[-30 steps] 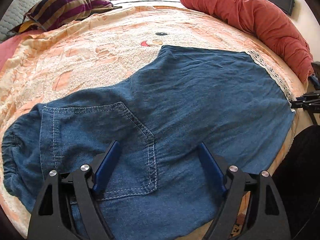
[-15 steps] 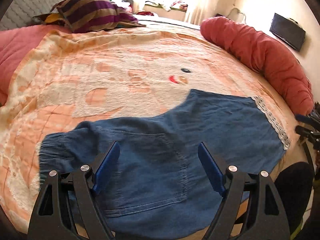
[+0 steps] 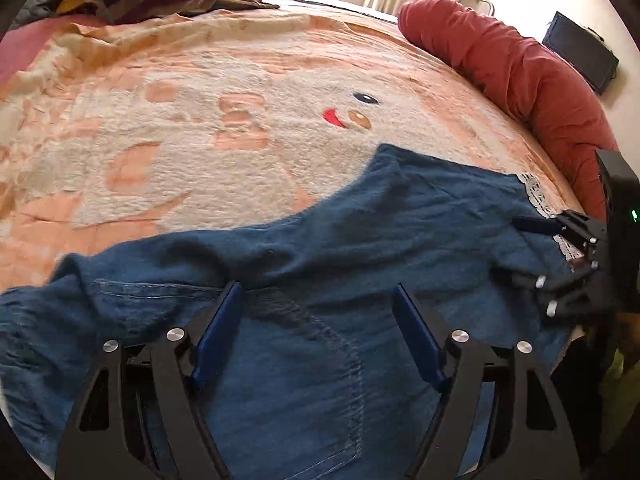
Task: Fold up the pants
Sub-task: 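Smooth the unfolded pants flat with both tools, then hold them open above, then grasp the white lace hem with the right gripper and lift it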
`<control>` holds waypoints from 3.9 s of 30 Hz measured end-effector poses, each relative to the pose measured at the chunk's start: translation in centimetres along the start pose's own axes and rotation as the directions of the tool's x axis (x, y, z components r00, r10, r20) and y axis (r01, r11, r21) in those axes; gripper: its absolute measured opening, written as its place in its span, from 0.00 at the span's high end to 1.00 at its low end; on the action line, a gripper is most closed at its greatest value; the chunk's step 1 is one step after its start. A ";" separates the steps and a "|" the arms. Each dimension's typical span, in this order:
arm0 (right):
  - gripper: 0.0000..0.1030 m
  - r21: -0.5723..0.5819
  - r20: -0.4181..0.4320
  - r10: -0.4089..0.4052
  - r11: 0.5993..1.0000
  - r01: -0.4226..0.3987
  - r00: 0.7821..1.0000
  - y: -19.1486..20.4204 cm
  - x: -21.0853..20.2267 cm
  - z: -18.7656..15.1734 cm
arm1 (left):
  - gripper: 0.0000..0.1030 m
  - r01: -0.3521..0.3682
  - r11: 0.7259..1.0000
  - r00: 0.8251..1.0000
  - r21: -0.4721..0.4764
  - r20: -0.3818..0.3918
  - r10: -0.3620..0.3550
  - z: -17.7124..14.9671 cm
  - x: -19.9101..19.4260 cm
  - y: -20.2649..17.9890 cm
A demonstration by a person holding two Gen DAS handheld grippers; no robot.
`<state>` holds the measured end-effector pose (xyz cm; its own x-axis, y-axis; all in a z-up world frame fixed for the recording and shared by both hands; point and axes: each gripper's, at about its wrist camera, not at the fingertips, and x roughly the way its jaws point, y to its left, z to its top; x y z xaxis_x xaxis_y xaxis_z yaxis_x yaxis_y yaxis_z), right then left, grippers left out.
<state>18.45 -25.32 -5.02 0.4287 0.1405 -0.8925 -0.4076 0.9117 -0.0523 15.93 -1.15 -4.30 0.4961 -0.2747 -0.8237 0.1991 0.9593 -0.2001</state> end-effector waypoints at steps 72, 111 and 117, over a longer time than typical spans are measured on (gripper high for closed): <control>0.09 0.566 0.263 -0.022 0.813 -0.136 0.965 -8.7 -13.3 -14.9 | 0.04 0.082 0.921 0.991 0.381 0.069 -0.117 4.7 -3.8 -18.9; 0.45 0.629 0.288 0.140 0.718 -0.297 0.947 -11.7 -6.8 -14.8 | 0.28 0.452 0.815 0.887 0.361 -0.276 -0.370 11.3 15.6 -26.4; 0.68 0.624 0.312 0.167 0.706 -0.335 0.935 -11.8 -6.4 -14.1 | 0.64 0.462 0.802 0.883 0.378 -0.282 -0.376 11.0 15.0 -26.9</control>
<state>9.17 -42.45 -4.98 0.5845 0.4047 -0.7033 0.0722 0.8374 0.5418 27.31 -31.80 -5.46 0.1251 -0.5846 -0.8016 0.7086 0.6182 -0.3403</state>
